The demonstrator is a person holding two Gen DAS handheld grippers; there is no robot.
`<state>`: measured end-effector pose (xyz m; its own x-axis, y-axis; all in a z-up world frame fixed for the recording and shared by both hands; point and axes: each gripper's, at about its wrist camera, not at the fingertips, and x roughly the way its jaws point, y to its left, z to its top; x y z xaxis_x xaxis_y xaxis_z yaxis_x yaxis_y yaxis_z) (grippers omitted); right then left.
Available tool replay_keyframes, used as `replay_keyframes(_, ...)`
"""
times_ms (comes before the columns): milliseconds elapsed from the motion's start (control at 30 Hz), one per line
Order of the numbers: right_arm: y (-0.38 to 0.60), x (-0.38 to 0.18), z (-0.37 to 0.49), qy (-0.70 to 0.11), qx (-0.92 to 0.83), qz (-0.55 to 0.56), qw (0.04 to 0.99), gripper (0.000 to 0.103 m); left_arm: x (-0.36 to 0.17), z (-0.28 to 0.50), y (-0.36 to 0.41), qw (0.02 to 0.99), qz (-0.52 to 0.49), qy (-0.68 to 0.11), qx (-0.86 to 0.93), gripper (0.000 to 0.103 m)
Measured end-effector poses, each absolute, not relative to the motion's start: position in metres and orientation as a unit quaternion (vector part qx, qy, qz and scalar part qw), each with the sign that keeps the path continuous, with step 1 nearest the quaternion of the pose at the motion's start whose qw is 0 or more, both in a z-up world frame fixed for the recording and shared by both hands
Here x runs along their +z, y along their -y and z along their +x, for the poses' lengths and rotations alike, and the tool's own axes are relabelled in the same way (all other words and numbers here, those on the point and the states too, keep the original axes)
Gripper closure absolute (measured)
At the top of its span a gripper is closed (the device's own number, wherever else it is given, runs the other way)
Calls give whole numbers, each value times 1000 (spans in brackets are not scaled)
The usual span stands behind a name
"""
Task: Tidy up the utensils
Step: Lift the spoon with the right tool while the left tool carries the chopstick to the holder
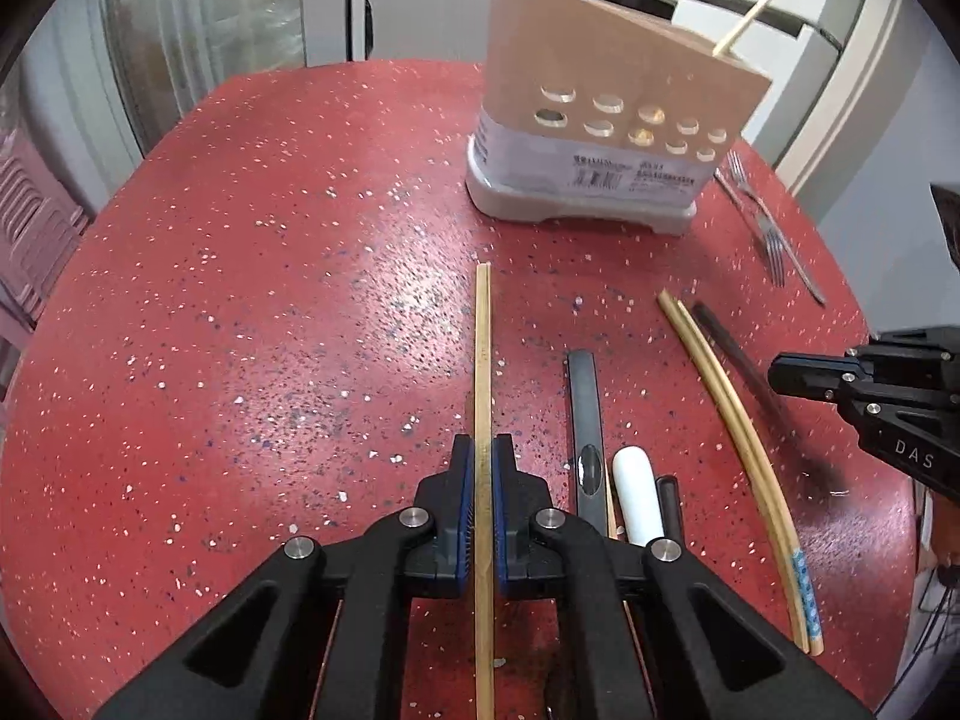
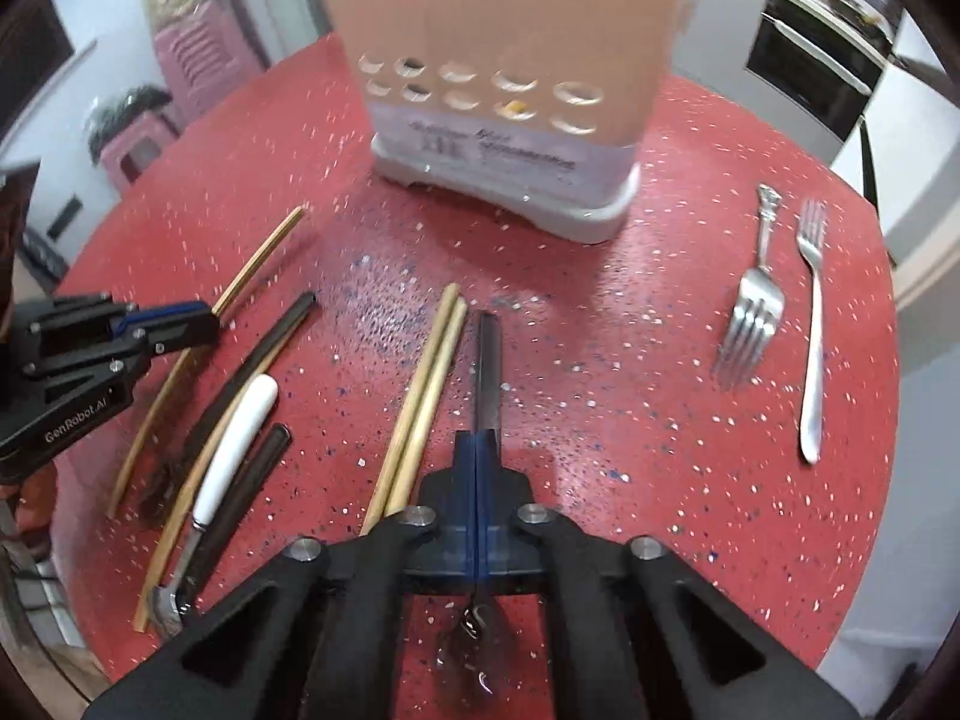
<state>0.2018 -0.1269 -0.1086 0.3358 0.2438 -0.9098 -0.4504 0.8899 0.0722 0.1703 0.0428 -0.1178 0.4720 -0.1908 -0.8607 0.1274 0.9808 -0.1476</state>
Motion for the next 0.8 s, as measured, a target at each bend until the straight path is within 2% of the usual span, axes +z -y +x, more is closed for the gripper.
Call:
replay_keyframes(167,144,-99,202,-524,214,-81,820,103,-107,163,-49,866,-41,-489,-97,75)
replay_keyframes(467,158,-125,209,-587,204,-53,782,100,-95,152,-50,871,-38,-479,-104,75)
replay_keyframes(533,156,-124,204,-584,205,-52,783,94,-94,151,-52,871,-41,-478,-105,75)
replay_keyframes(633,151,-124,204,-587,204,-59,782,77,-94,151,-52,871,-43,-478,-103,75)
replay_keyframes(800,148,-129,199,-590,188,-85,780,77,-93,149,-53,872,-44,-476,-107,75)
